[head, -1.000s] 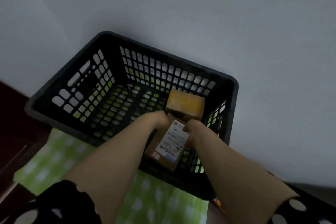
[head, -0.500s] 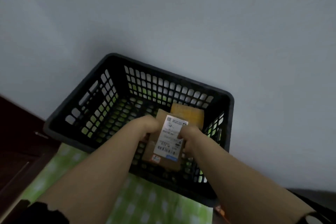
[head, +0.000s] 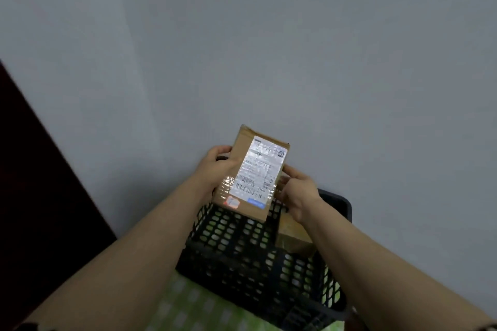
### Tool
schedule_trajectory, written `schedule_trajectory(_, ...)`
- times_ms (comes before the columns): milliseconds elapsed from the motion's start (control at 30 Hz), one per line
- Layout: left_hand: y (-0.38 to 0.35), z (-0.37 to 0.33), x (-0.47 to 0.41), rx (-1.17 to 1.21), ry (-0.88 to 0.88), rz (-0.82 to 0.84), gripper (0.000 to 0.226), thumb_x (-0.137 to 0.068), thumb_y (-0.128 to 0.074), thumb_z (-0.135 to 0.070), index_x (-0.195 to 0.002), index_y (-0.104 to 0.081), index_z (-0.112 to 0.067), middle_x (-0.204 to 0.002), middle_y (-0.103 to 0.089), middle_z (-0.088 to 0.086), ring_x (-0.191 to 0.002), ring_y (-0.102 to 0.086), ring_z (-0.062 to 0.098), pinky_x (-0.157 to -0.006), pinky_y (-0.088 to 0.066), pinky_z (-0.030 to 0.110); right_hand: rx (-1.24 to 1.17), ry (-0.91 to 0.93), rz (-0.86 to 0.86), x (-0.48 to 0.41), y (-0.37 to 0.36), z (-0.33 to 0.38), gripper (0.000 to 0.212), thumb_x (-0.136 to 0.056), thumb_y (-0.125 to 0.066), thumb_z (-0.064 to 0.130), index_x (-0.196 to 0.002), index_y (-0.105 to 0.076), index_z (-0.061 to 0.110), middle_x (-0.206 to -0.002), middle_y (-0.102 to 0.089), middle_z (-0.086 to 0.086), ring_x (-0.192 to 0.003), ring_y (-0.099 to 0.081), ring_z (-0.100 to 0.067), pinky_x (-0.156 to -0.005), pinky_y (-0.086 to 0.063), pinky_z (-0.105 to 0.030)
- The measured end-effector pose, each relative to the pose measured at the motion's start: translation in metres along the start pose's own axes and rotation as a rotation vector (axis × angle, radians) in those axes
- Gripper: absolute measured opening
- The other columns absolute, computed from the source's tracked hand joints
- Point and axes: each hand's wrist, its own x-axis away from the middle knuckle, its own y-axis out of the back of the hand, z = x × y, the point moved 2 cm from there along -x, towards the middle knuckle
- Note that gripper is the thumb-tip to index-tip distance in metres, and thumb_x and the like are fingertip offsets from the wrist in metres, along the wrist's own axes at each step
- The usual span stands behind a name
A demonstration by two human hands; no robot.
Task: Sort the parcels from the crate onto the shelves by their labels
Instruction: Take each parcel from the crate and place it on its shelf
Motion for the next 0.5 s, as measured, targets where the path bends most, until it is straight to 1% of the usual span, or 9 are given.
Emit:
schedule_trajectory(67,0.012,-0.008,0.019,-0.005,-0.005,-0.034,0.044,-0.087,-0.065,-0.013,-0.127,-0.047,-0.021,-0.111,-0.065,0.012,-0.07,-0.067,0.02,-0.047,-0.052,0.025,-0.016,0.018,0.088,0.014,-0.007,0.009,0.063,-0.085,-0.023,-0.023,-0.13,-0.053,0.009,-0.088,-0.07,-0.01,-0.075,-0.068,-0.022,-0.063,-0.057,-0.032)
schedule_trajectory(100,0.018,-0.011,0.027,-0.004,0.0,-0.06,0.044,-0.089,-0.064,-0.015,-0.128,-0.047,-0.024,-0.109,-0.067,0.012,-0.071,-0.068,0.022,-0.051,-0.054,0.029,-0.013,0.023,0.127,0.019,-0.01,0.012,0.064,-0.084,-0.024,-0.024,-0.133,-0.051,0.007,-0.087,-0.069,-0.011,-0.076,-0.068,-0.023,-0.067,-0.057,-0.034)
schedule_trajectory(200,0.028,-0.015,0.051,0.058,0.014,-0.113,0.044,-0.09,-0.063,-0.019,-0.13,-0.047,-0.027,-0.104,-0.069,0.013,-0.076,-0.069,0.027,-0.063,-0.058,0.04,-0.019,0.049,0.221,0.033,-0.016,0.018,0.063,-0.079,-0.035,-0.018,-0.131,-0.055,0.012,-0.08,-0.068,-0.009,-0.075,-0.063,-0.022,-0.066,-0.053,-0.031)
schedule_trajectory(233,0.03,-0.017,0.058,0.078,0.004,-0.124,0.045,-0.09,-0.063,-0.019,-0.131,-0.047,-0.027,-0.103,-0.07,0.014,-0.075,-0.069,0.027,-0.062,-0.058,0.039,-0.016,0.071,0.255,0.037,-0.017,0.019,0.055,-0.081,-0.044,-0.01,-0.127,-0.059,0.016,-0.085,-0.071,-0.006,-0.08,-0.064,-0.021,-0.068,-0.051,-0.031)
schedule_trajectory(300,0.033,-0.02,0.072,0.11,-0.024,-0.145,0.046,-0.09,-0.064,-0.02,-0.132,-0.047,-0.025,-0.098,-0.07,0.011,-0.07,-0.069,0.021,-0.052,-0.055,0.032,0.018,0.109,0.309,0.046,-0.018,0.021,0.04,-0.081,-0.064,0.012,-0.119,-0.062,0.026,-0.097,-0.073,0.001,-0.096,-0.064,-0.02,-0.077,-0.046,-0.035)
schedule_trajectory(333,0.034,-0.022,0.079,0.12,-0.034,-0.148,0.046,-0.09,-0.064,-0.02,-0.132,-0.047,-0.024,-0.095,-0.071,0.008,-0.065,-0.069,0.017,-0.046,-0.052,0.028,0.024,0.107,0.334,0.049,-0.018,0.021,0.042,-0.079,-0.07,0.02,-0.118,-0.06,0.029,-0.1,-0.073,0.002,-0.1,-0.063,-0.021,-0.08,-0.047,-0.039)
schedule_trajectory(400,0.036,-0.025,0.091,0.127,-0.032,-0.142,0.045,-0.089,-0.064,-0.018,-0.131,-0.049,-0.024,-0.093,-0.071,0.006,-0.059,-0.069,0.011,-0.043,-0.049,0.023,0.024,0.093,0.391,0.054,-0.018,0.018,0.051,-0.076,-0.075,0.022,-0.12,-0.052,0.032,-0.096,-0.074,-0.003,-0.094,-0.065,-0.023,-0.078,-0.052,-0.044)
schedule_trajectory(467,0.042,-0.025,0.103,0.106,-0.013,-0.127,0.044,-0.088,-0.065,-0.017,-0.129,-0.05,-0.027,-0.098,-0.071,0.005,-0.068,-0.069,0.012,-0.049,-0.051,0.026,0.037,0.09,0.435,0.06,-0.02,0.013,0.055,-0.076,-0.075,0.017,-0.12,-0.048,0.035,-0.091,-0.075,-0.006,-0.09,-0.067,-0.025,-0.077,-0.055,-0.047)
schedule_trajectory(500,0.045,-0.025,0.108,0.083,-0.009,-0.118,0.045,-0.087,-0.065,-0.016,-0.129,-0.051,-0.028,-0.1,-0.071,0.005,-0.077,-0.068,0.014,-0.058,-0.054,0.029,0.048,0.09,0.435,0.062,-0.021,0.011,0.055,-0.076,-0.074,0.015,-0.12,-0.048,0.036,-0.092,-0.075,-0.007,-0.09,-0.068,-0.026,-0.077,-0.056,-0.048)
